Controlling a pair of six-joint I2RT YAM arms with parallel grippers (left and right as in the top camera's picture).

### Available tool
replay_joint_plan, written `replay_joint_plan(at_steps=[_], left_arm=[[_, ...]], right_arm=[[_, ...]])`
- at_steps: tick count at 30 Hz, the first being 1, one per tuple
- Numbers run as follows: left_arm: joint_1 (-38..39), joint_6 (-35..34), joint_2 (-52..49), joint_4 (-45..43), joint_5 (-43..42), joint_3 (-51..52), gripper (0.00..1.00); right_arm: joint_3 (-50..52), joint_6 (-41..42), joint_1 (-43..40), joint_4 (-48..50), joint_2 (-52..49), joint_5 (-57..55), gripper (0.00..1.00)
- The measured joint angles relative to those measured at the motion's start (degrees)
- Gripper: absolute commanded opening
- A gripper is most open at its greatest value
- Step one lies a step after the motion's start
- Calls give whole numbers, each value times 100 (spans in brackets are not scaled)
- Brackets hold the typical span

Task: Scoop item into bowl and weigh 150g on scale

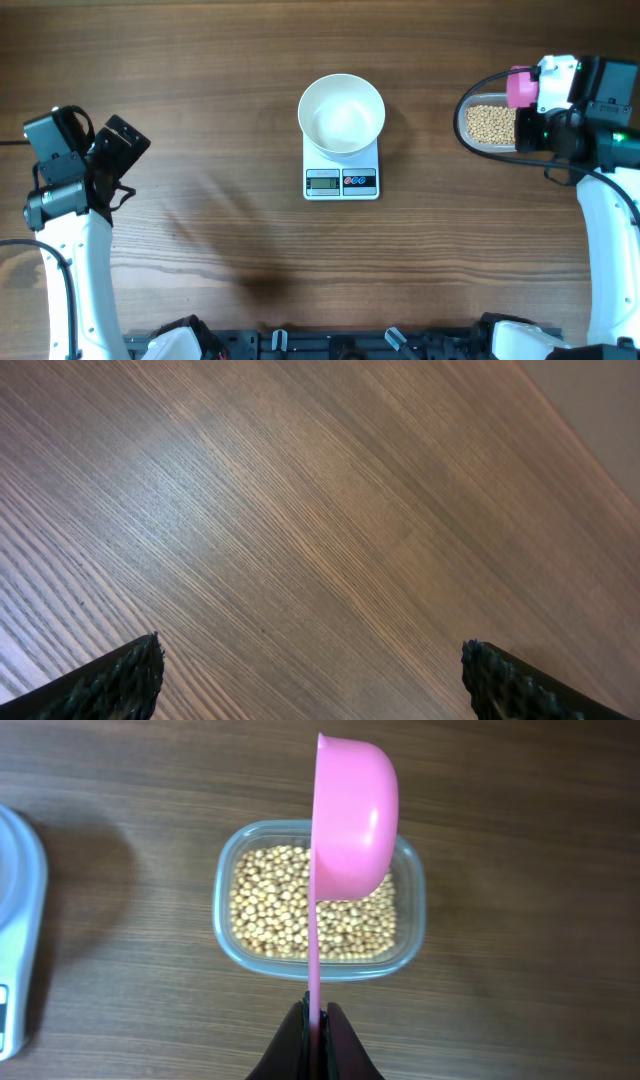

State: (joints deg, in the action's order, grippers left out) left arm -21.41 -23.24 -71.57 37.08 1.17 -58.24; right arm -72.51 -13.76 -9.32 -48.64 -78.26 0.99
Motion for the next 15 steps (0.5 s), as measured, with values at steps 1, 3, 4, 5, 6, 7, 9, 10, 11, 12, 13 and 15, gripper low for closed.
replay_joint_plan(at_steps=[1,3,4,5,6,7,9,10,11,12,13,15], left_arm=[[0,0,0,-2,2,0,100],[0,2,0,-2,2,0,100],[0,0,0,-2,2,0,100],[0,0,0,-2,2,0,100],[0,0,0,-4,0,0,100],[0,0,0,-15,2,0,100],[0,0,0,-61,2,0,100],[0,0,0,-79,2,0,100],[0,0,0,-90,0,0,100],[0,0,0,-101,0,0,100],[0,0,0,-105,-2,0,100],[0,0,0,-103,-55,0,100]], right_arm=[[0,15,0,2,-24,61,4],[0,22,0,2,-33,157,4],[0,22,0,2,-31,197,4],[0,68,0,-11,-31,240,4],[0,85,0,-11,-31,267,4],[0,195,-2,-11,-31,317,4],[0,487,0,-13,-31,490,4],[0,680,0,-13,-31,614,4],[0,870,0,-15,-31,730,4],[0,1110,0,-24,-31,868,4],[0,1296,0,-48,-31,968,4],[0,1644,0,-151,-31,1147,4]])
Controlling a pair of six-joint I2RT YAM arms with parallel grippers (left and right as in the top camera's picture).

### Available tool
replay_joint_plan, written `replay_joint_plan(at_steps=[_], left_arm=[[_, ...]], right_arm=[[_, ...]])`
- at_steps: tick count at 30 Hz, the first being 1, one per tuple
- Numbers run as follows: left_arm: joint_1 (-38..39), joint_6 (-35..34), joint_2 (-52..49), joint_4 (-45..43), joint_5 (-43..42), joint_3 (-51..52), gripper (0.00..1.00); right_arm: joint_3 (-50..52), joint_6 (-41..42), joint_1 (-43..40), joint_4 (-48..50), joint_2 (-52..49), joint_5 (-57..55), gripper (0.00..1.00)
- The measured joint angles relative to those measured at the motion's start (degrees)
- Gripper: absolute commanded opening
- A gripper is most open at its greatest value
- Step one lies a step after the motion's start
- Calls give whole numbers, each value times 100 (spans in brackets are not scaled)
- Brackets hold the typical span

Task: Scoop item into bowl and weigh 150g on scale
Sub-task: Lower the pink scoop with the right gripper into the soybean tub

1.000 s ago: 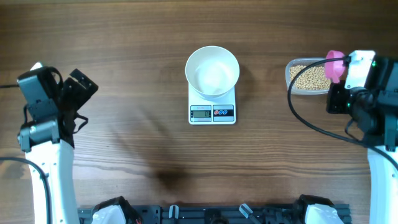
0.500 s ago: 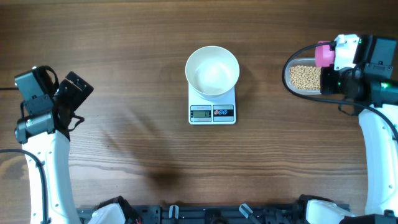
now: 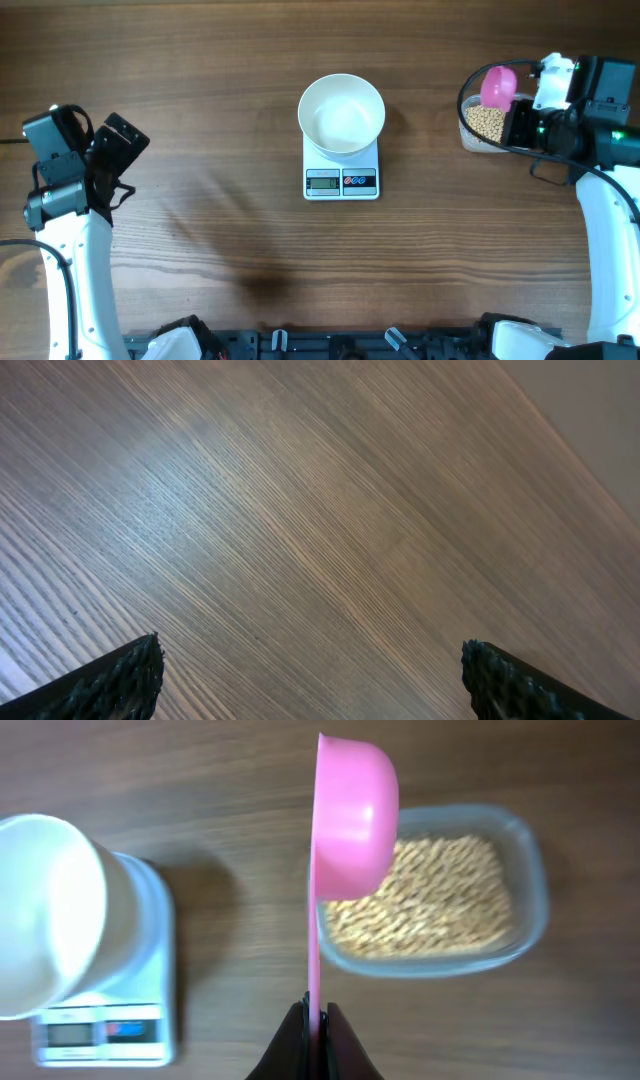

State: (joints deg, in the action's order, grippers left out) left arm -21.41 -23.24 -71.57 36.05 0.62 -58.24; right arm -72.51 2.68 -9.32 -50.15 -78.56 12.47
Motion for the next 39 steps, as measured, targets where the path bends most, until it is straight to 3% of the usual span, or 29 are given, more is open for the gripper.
replay_joint_plan(at_steps=[12,19,31,39], left_arm=[[0,0,0,457,-1703,0,100],[46,0,0,745,-2131,0,100],[1895,155,297,984,-2562,-42,100],[2367,197,302,973,-2452,-66,100]], right_arm=[[-354,1038,0,-1058,2,332,4],[-953,1143,0,-1792,26,-636,4],[-962,1165,0,-2107,26,-750,4],[-962,1049,0,-1856,26,-1309,4]])
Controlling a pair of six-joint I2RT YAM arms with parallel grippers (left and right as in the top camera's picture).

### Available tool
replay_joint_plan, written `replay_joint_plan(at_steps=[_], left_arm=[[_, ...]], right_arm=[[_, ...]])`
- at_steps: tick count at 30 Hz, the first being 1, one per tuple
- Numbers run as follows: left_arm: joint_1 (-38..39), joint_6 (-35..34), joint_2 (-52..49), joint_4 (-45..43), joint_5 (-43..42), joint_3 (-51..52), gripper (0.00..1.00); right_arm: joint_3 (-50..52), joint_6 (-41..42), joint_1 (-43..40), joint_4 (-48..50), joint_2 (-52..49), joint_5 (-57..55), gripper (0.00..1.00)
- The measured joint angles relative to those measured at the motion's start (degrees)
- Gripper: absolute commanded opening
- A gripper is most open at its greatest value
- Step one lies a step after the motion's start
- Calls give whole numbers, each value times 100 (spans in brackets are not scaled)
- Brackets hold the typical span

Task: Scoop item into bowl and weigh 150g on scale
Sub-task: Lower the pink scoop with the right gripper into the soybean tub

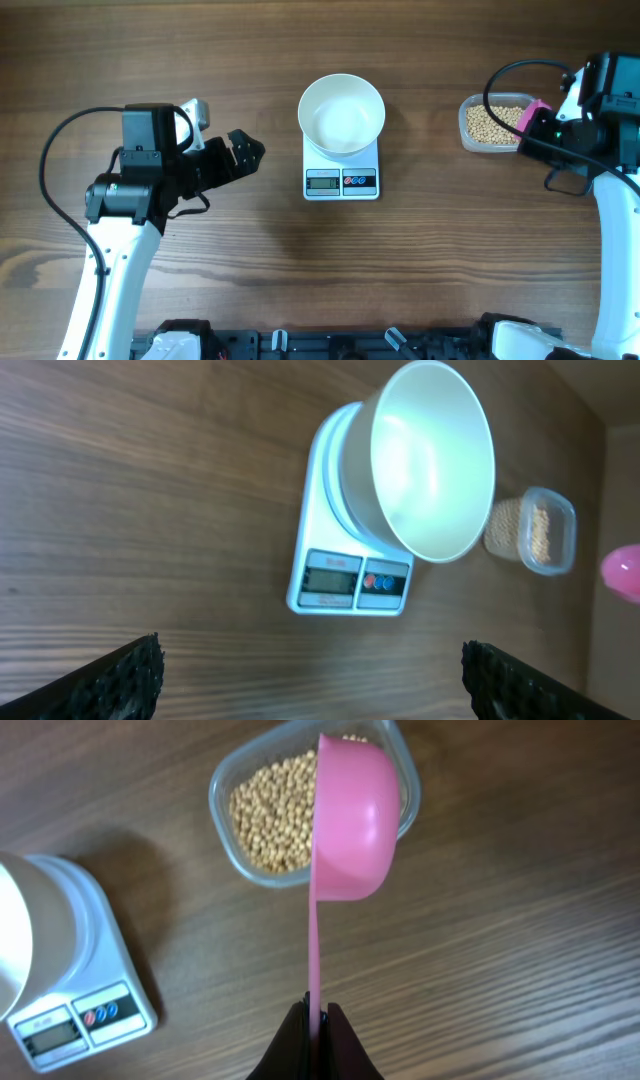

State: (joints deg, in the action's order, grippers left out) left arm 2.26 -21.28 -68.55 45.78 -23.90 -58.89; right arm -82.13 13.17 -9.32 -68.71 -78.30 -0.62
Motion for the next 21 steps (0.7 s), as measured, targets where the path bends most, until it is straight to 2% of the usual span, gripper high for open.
replay_joint_plan(at_steps=[5,14,21], left_arm=[[0,20,0,-35,850,0,100],[0,50,-15,-39,3370,0,100],[0,68,-350,-127,4339,0,100]], right_arm=[[0,-44,0,330,0,-273,4],[0,-525,0,667,0,-634,4],[0,-1220,0,472,0,-695,4]])
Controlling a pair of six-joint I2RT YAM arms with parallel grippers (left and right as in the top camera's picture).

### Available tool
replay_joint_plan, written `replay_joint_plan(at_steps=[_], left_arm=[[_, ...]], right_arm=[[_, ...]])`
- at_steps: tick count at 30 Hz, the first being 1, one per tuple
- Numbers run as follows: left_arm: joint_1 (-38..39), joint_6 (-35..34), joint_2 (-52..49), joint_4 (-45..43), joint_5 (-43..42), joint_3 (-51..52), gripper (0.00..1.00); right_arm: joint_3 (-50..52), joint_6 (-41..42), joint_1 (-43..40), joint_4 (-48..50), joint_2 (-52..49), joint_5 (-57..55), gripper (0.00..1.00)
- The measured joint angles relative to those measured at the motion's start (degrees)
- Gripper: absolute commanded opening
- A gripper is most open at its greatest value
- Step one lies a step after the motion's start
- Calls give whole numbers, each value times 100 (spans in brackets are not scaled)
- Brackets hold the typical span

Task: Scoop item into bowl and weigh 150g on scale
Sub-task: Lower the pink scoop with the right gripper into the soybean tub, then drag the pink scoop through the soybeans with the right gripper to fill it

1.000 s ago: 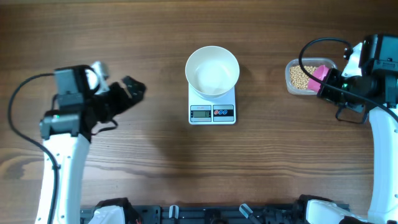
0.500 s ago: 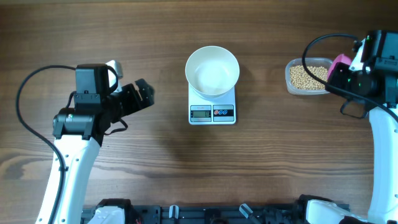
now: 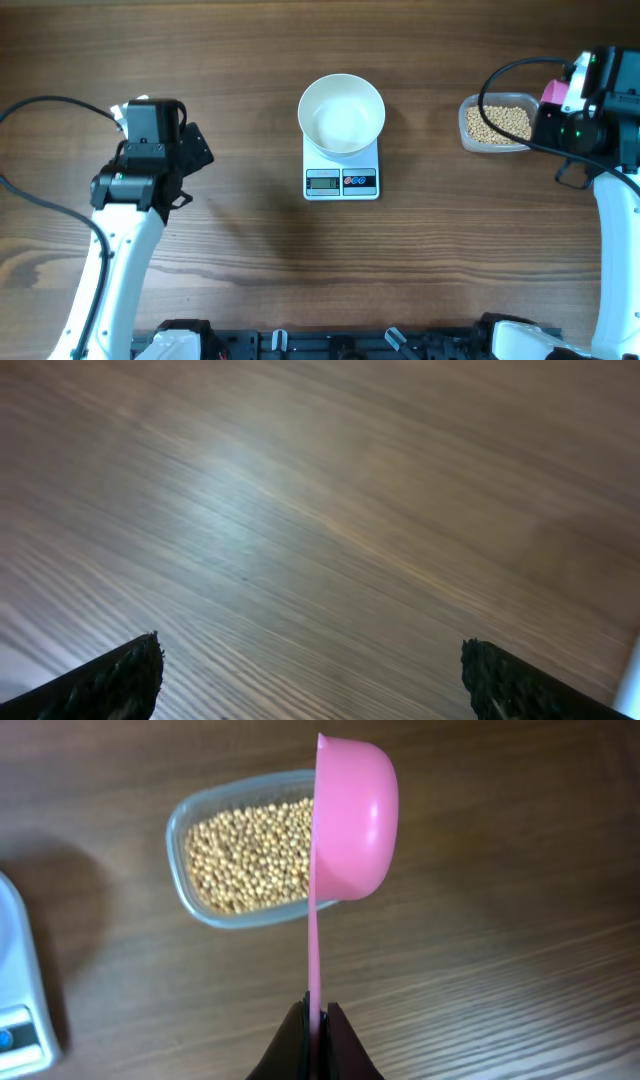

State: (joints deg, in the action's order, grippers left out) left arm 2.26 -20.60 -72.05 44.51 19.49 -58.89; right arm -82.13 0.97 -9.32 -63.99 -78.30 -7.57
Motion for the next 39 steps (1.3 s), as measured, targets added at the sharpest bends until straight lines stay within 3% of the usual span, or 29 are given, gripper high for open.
replay_joint_plan(at_steps=[13,26,35,39], left_arm=[[0,17,-597,9,319,0,100],[0,17,-601,-149,306,0,100],[0,20,-601,-835,-13,0,100],[0,20,-601,-857,-546,0,100]], right_arm=[[0,-238,0,232,-46,-2,4],[0,-238,0,1445,-278,50,4],[0,-238,0,1773,-282,219,4],[0,-264,0,1781,-282,264,4]])
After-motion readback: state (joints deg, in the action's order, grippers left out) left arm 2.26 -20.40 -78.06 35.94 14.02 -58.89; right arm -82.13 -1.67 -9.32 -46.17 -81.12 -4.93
